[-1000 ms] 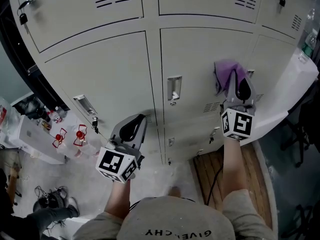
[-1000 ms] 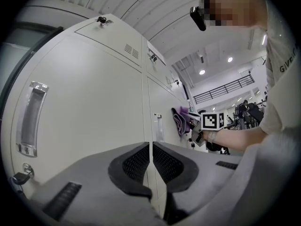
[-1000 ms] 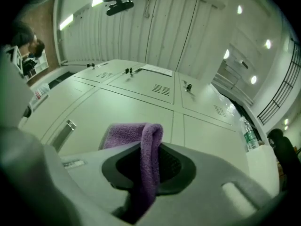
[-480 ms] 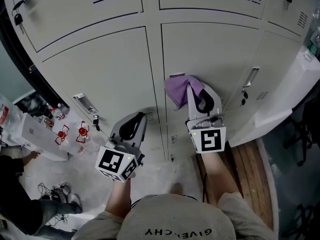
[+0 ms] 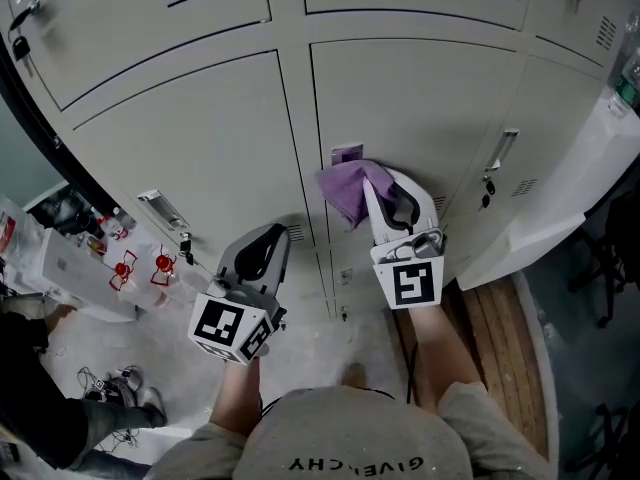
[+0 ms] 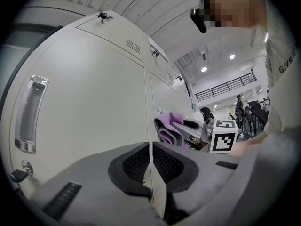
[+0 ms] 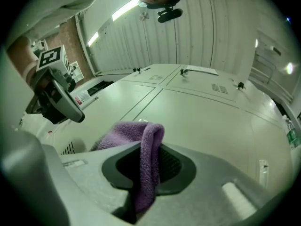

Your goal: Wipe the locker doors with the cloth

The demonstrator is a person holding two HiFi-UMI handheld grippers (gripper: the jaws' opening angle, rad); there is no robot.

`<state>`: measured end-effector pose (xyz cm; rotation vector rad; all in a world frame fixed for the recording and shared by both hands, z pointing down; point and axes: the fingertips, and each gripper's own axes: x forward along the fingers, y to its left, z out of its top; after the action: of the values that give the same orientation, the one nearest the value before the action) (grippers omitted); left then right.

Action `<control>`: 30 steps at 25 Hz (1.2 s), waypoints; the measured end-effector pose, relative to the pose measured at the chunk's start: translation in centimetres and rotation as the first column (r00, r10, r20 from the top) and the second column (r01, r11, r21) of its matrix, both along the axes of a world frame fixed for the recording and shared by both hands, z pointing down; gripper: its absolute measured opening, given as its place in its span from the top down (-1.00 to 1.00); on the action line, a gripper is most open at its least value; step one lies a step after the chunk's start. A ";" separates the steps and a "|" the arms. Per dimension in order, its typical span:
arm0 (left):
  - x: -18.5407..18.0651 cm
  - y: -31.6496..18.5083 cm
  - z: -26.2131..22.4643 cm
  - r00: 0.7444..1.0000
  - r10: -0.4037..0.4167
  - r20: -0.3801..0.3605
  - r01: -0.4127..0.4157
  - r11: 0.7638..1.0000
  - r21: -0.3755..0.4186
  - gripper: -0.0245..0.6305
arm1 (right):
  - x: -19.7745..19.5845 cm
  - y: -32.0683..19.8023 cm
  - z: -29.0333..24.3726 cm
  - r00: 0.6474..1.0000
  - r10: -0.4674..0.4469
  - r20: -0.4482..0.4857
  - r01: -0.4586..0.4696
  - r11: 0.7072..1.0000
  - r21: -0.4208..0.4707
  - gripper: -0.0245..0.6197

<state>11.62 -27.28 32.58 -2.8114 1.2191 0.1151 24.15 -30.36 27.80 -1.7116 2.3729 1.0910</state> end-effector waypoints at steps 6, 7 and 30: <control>0.5 -0.2 0.2 1.000 0.007 0.003 -0.007 1.000 0.001 0.87 | 5.4 -0.3 0.0 0.993 0.113 0.037 -0.114 0.993 0.007 0.76; 0.6 -0.3 0.2 1.000 0.009 0.003 -0.009 1.000 0.001 0.87 | 6.3 -0.3 0.0 0.990 0.135 0.030 -0.135 0.991 0.011 0.76; 2.6 0.2 0.8 0.999 0.047 0.001 -0.047 0.999 -0.013 0.87 | 20.2 0.0 2.0 0.889 0.353 0.292 -0.349 0.935 -0.069 0.77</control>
<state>14.23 -27.09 33.38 -2.8514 1.1587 0.1087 44.38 -30.31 29.77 -2.1919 1.9414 0.7662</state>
